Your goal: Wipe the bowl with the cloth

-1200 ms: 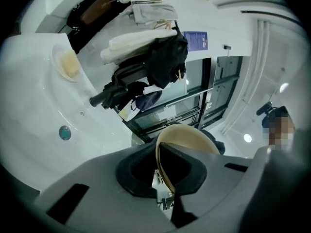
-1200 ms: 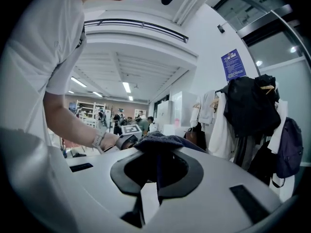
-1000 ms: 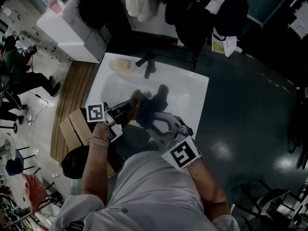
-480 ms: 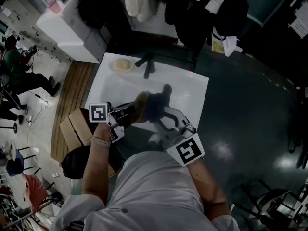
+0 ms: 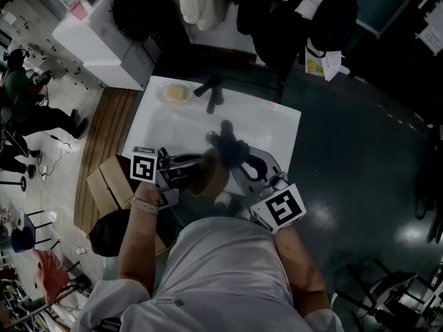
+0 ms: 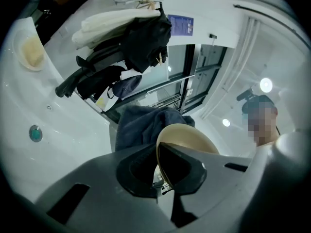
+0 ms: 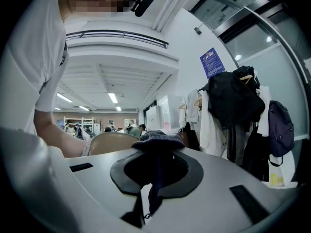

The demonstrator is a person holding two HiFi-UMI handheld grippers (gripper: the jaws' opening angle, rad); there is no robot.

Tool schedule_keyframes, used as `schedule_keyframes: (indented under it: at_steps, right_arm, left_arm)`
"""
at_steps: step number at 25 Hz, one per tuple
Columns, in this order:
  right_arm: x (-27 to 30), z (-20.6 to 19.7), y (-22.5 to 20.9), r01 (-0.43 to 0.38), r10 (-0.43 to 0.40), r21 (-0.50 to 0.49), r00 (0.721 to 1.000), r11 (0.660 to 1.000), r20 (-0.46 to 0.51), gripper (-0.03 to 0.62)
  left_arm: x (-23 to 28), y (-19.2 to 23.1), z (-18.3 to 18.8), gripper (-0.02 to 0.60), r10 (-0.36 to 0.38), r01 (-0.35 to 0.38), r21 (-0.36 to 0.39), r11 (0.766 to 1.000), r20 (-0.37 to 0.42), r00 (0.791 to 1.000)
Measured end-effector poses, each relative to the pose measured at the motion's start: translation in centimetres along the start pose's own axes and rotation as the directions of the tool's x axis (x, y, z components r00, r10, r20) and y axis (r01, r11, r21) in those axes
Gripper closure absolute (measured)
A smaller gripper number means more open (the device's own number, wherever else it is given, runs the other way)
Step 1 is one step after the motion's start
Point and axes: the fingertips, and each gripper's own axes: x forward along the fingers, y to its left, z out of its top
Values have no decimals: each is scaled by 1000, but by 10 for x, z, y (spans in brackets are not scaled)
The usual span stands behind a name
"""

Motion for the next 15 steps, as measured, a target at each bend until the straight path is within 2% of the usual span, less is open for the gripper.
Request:
schedule_keyframes:
  at_steps: [4,11,15]
  right_arm:
    - [1,-8,0,-10,10,11,1000,1000,-15,548]
    - [7,-19,9,-33,34,29,998,999,-52,548]
    - [10,-24,19,-48,49,20,996,999,-70,548]
  left_arm:
    - [5,-23,5,559,-104,104,21,994,21,994]
    - [13,-47,14,560,-242,244,-4,970,86,966]
    - [12,-48,22,560,-254,261,-31,965,140,957]
